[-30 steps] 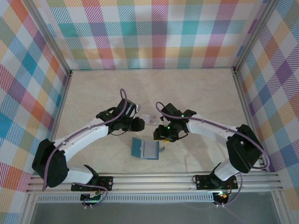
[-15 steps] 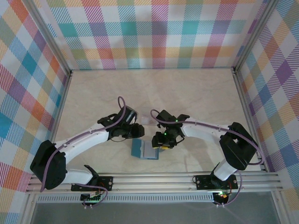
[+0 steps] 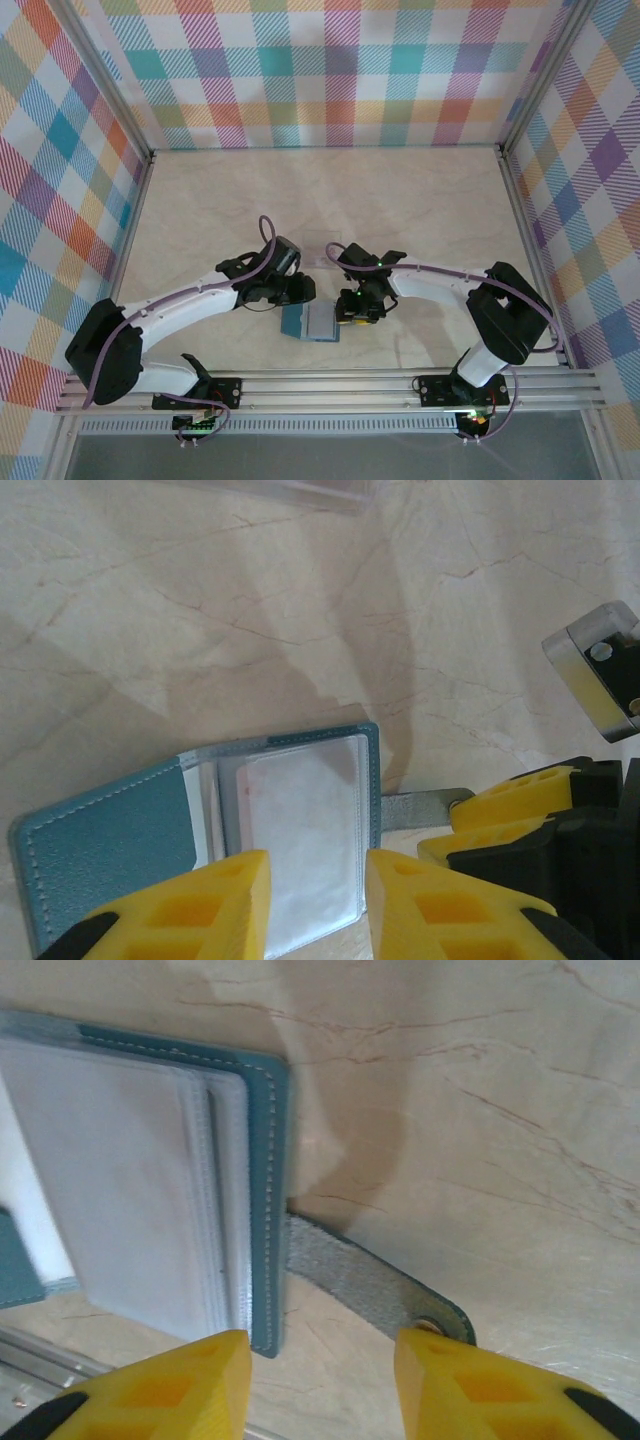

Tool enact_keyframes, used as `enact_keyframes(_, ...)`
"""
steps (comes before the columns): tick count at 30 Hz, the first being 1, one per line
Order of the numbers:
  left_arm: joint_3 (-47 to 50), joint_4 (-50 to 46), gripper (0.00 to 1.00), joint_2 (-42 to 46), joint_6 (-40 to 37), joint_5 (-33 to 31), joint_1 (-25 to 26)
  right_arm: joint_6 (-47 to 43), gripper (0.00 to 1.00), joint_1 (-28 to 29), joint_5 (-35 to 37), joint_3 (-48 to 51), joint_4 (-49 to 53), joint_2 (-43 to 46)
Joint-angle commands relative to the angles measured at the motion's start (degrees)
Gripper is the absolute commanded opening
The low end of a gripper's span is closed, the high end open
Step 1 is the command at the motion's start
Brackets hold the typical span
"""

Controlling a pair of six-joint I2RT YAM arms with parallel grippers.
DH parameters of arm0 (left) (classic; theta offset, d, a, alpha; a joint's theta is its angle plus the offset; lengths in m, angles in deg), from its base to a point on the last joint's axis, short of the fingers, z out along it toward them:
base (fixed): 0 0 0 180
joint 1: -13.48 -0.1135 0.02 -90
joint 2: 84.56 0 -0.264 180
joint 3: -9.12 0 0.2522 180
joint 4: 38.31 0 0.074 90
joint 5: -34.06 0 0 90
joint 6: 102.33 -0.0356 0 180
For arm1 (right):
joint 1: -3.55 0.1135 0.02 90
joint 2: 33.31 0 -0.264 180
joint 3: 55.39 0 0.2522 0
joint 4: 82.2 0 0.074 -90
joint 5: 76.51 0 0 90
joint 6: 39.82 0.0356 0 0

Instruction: Take the credit cards out of the card holder

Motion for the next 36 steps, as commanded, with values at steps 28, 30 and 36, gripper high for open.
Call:
enact_keyframes(28,-1.7,10.7,0.09,-14.3,9.2,0.9,9.8,0.0,0.25,0.4,4.2,3.3,-0.8,-3.6)
enact_keyframes(30,-1.4,11.8,0.09,-14.6,9.7,1.5,9.9,-0.1,0.25,0.4,4.1,3.1,-0.7,-3.6)
enact_keyframes(36,-1.5,10.5,0.08,-16.1,9.7,2.4,10.1,-0.2,0.25,0.3,4.2,3.0,-0.5,-3.7)
